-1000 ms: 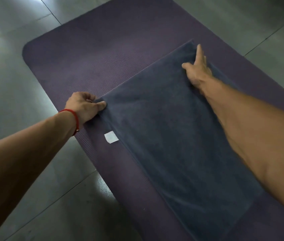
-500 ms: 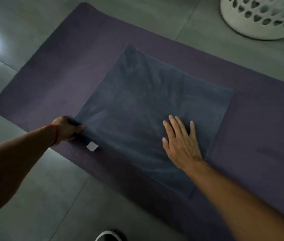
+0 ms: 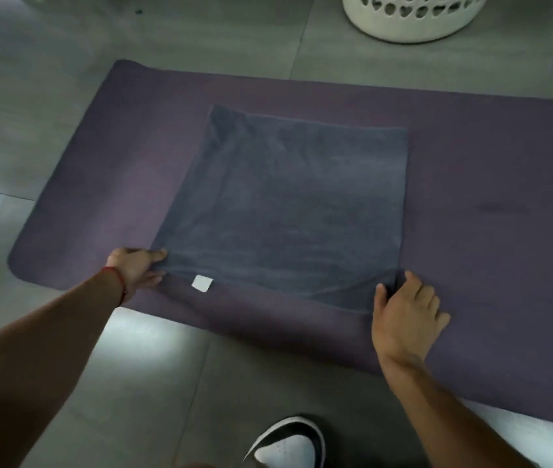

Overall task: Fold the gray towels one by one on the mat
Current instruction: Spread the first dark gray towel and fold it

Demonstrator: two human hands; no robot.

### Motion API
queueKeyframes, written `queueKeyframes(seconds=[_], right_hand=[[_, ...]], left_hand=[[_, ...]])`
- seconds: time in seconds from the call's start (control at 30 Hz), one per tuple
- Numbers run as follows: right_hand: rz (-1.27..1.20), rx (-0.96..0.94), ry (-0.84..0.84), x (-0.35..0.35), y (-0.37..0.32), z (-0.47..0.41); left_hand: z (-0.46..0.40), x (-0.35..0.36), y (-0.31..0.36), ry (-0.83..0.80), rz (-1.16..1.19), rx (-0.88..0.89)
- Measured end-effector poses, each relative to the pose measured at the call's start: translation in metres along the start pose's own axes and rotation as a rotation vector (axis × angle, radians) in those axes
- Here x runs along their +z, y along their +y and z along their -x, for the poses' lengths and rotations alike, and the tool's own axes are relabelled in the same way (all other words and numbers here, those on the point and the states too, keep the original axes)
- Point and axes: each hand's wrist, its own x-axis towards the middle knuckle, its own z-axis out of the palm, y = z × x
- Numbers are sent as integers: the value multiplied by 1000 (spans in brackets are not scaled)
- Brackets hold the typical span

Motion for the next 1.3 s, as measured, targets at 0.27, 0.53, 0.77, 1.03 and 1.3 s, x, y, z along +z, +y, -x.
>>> queueKeyframes(seconds=[0.27,0.53,0.77,1.03,1.3], right_hand=[[-335,313,-154,-11,-12,5],[-599,427,-239,-8,15,28],[-1133,315,-337,-38,21,29],[-1375,250,-584,-69,10,-42],[-986,105,-214,-72,-39,-159]], left_hand=[[15,-10,-5,-82,104,231],[10,-24,-64,-72,144,198],[30,-55,-45,-368,37,407],[8,-69,64,-655,-155,273],[-45,4,174,-257,-340,497]])
